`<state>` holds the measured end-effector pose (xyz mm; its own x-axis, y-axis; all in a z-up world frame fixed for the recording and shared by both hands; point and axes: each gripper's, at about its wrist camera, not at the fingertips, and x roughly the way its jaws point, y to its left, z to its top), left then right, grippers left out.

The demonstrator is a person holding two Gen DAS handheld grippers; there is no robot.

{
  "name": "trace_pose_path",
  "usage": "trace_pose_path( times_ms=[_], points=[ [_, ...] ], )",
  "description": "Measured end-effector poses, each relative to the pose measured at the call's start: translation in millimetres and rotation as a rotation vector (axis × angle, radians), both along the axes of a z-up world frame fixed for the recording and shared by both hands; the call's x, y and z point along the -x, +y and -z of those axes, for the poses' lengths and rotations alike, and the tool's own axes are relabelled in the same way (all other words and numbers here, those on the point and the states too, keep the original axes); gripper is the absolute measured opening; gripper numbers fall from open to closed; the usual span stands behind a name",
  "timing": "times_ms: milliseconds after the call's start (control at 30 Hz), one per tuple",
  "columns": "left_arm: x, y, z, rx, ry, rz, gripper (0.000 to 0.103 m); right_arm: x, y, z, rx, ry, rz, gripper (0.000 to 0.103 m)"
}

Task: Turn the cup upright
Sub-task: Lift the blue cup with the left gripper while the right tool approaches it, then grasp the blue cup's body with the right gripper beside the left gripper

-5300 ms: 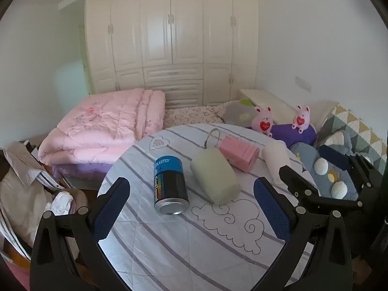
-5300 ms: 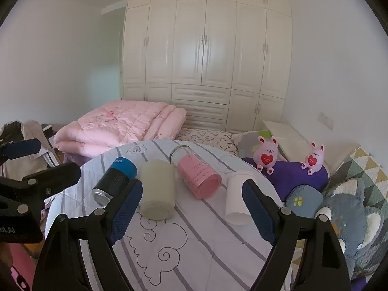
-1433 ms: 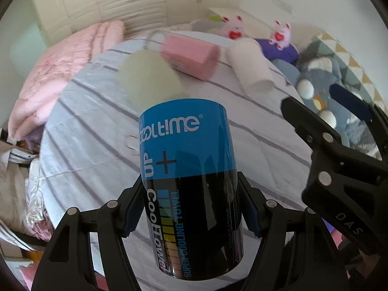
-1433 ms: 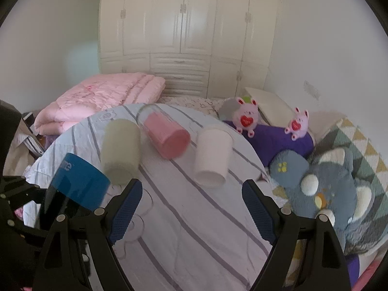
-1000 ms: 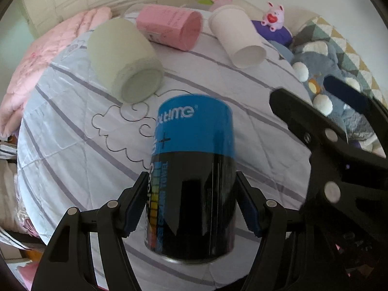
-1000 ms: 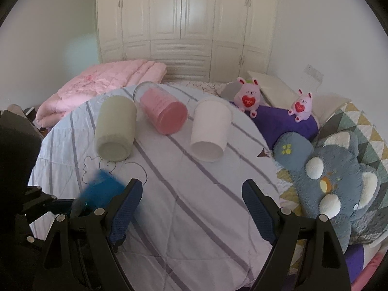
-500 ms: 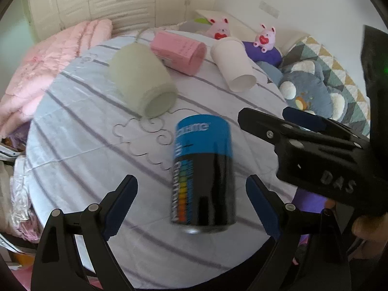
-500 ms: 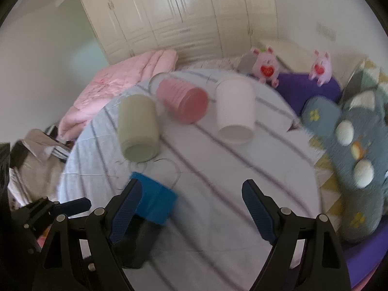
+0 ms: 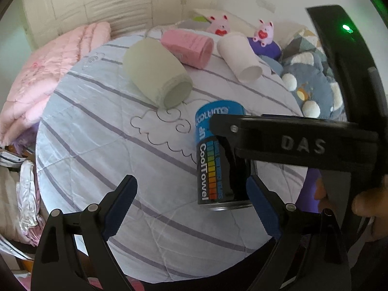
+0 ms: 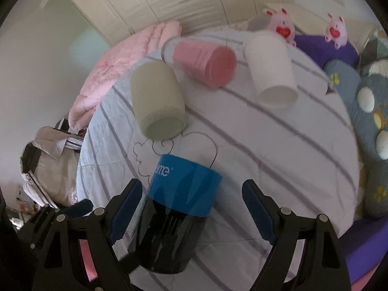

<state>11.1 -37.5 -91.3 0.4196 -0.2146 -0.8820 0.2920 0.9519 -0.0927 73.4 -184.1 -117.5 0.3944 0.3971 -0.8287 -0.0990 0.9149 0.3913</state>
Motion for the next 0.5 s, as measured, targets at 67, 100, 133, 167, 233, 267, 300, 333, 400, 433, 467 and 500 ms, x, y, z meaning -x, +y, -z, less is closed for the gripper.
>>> trace_pose_path(
  times_ms=[67, 100, 133, 167, 233, 267, 300, 333, 400, 433, 467, 500],
  points=[
    [0, 0, 2, 0.006, 0.003, 0.01, 0.094, -3, 2, 7, -0.005, 0.034, 0.006, 0.086],
    [-1, 0, 2, 0.012, 0.005, 0.011, 0.094, -5, 4, 10, -0.014, 0.049, 0.007, 0.086],
    [-1, 0, 2, 0.014, 0.005, 0.011, 0.094, -6, 5, 13, -0.019, 0.061, 0.007, 0.086],
    [-2, 0, 2, 0.014, 0.006, 0.012, 0.094, -7, 6, 15, -0.021, 0.069, 0.011, 0.086],
    [-3, 1, 1, 0.014, 0.001, 0.01, 0.094, -8, 8, 15, -0.018, 0.073, 0.007, 0.086],
    [-3, 2, 1, 0.016, 0.0, 0.011, 0.094, -9, 9, 16, -0.019, 0.079, 0.005, 0.086],
    [-3, 3, 1, 0.022, -0.001, 0.012, 0.094, -10, 11, 17, -0.028, 0.085, 0.005, 0.086],
    [-3, 4, 1, 0.024, -0.001, 0.01, 0.094, -10, 11, 17, -0.032, 0.092, 0.003, 0.086],
    [-4, 5, 1, 0.029, -0.009, 0.011, 0.094, -10, 13, 17, -0.031, 0.095, 0.005, 0.086],
    [-4, 6, 1, 0.028, -0.009, 0.012, 0.094, -10, 13, 18, -0.031, 0.097, 0.004, 0.086],
    [-4, 6, 1, 0.025, -0.01, 0.012, 0.094, -10, 15, 19, -0.03, 0.101, 0.001, 0.086],
    [-4, 6, 2, 0.021, -0.012, 0.012, 0.094, -11, 15, 20, -0.03, 0.103, 0.001, 0.086]
  ],
)
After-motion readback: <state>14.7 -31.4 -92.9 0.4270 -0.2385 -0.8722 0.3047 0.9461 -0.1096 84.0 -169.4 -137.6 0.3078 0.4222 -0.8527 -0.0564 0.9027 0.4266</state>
